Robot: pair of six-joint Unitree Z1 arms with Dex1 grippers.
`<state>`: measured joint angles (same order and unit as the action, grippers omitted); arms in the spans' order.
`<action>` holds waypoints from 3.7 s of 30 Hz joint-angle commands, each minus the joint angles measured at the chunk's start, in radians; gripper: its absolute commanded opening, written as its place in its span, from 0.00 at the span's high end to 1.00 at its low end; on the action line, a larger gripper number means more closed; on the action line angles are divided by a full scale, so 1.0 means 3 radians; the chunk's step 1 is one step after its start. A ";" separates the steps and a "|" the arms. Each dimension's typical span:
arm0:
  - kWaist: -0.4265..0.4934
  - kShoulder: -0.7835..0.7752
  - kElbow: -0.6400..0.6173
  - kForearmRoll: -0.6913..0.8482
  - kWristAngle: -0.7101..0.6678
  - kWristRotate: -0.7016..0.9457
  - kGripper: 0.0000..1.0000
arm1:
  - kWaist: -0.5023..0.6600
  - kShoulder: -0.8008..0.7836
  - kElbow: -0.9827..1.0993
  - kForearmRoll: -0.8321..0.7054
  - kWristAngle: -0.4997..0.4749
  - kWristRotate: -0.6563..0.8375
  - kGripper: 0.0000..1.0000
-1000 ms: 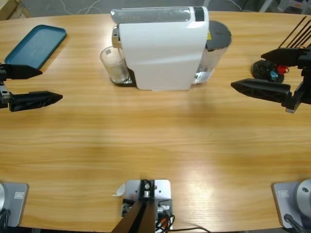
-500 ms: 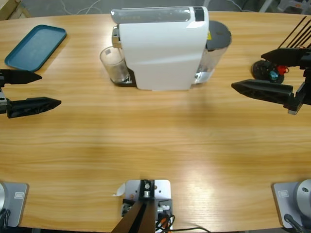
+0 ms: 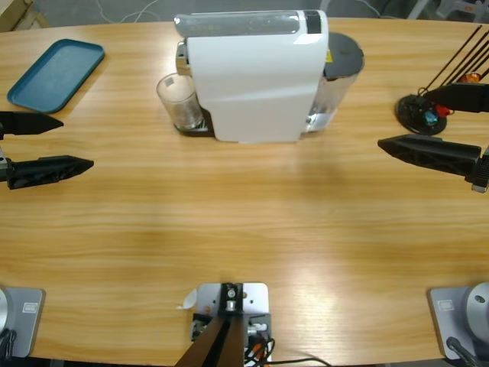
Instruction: Pour coffee
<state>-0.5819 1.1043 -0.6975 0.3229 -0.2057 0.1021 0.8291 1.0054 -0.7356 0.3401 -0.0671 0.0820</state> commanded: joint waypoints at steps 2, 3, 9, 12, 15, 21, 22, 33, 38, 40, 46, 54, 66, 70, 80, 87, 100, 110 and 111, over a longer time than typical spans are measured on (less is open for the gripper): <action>-0.0013 -0.0005 0.0122 0.0018 -0.0061 0.0023 0.00 | 0.0028 0.0018 0.0086 0.0058 0.0039 -0.0029 0.00; -0.0013 -0.0003 0.0121 0.0018 -0.0061 0.0023 0.00 | 0.0028 0.0018 0.0083 0.0058 0.0040 -0.0030 0.00; -0.0013 0.0023 0.0115 0.0003 -0.0061 0.0028 0.00 | 0.0028 0.0005 0.0074 0.0073 0.0034 -0.0038 0.00; -0.0013 0.0017 0.0124 0.0003 -0.0061 0.0028 0.00 | 0.0028 0.0008 0.0071 0.0070 0.0040 -0.0042 0.00; -0.0013 0.0014 0.0126 0.0003 -0.0061 0.0028 0.00 | 0.0028 0.0021 0.0069 0.0062 0.0041 -0.0043 0.00; -0.0013 0.0064 0.0126 0.0000 -0.0061 0.0023 0.00 | 0.0031 0.0023 0.0069 0.0058 0.0045 -0.0043 0.00; -0.0013 0.0067 0.0126 -0.0002 -0.0061 0.0023 0.00 | 0.0033 0.0023 0.0069 0.0058 0.0045 -0.0043 0.00; -0.0013 0.0086 0.0111 -0.0002 -0.0061 0.0023 0.00 | 0.0033 0.0039 0.0069 0.0058 0.0048 -0.0043 0.00; -0.0013 0.0103 0.0096 -0.0008 -0.0061 0.0028 0.00 | 0.0032 0.0039 0.0064 0.0058 0.0050 -0.0043 0.00; -0.0013 0.0113 0.0090 -0.0013 -0.0061 0.0029 0.00 | 0.0031 0.0039 0.0064 0.0058 0.0050 -0.0043 0.00; -0.0013 0.0128 0.0085 -0.0023 -0.0056 0.0028 0.00 | 0.0033 0.0059 0.0067 0.0058 0.0057 -0.0043 0.00; -0.0013 0.0118 0.0101 -0.0036 -0.0054 0.0028 0.00 | 0.0033 0.0074 0.0064 0.0053 0.0075 -0.0043 0.00; -0.0013 0.0130 0.0088 -0.0115 0.0000 0.0028 0.00 | 0.0033 0.0074 0.0068 0.0053 0.0096 -0.0043 0.00; -0.0013 0.0156 0.0089 -0.0118 0.0001 0.0091 0.00 | 0.0033 0.0074 0.0069 0.0057 0.0100 -0.0043 0.00; 0.0058 0.0689 -0.0053 -0.0414 -0.0044 0.0330 0.00 | 0.0033 0.0087 0.0085 0.0075 0.0132 -0.0043 0.00; 0.0135 0.1142 -0.0167 -0.0684 -0.0141 0.0456 0.00 | 0.0033 0.0122 0.0076 0.0140 0.0123 -0.0043 0.00; 0.0446 0.1758 -0.0657 -0.0841 -0.0668 0.1137 0.00 | 0.0033 0.0218 0.0096 0.0186 0.0141 -0.0043 0.00; 0.0473 0.2172 -0.0942 -0.0839 -0.0757 0.1330 0.00 | 0.0033 0.0332 0.0136 0.0198 0.0182 -0.0042 0.00; 0.0461 0.2202 -0.0961 -0.0840 -0.0769 0.1332 0.00 | 0.0033 0.0351 0.0139 0.0195 0.0182 -0.0042 0.00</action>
<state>-0.4421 1.6556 -0.9478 0.0805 -0.3962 0.4782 0.8292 1.0609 -0.7312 0.3881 -0.0371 0.0782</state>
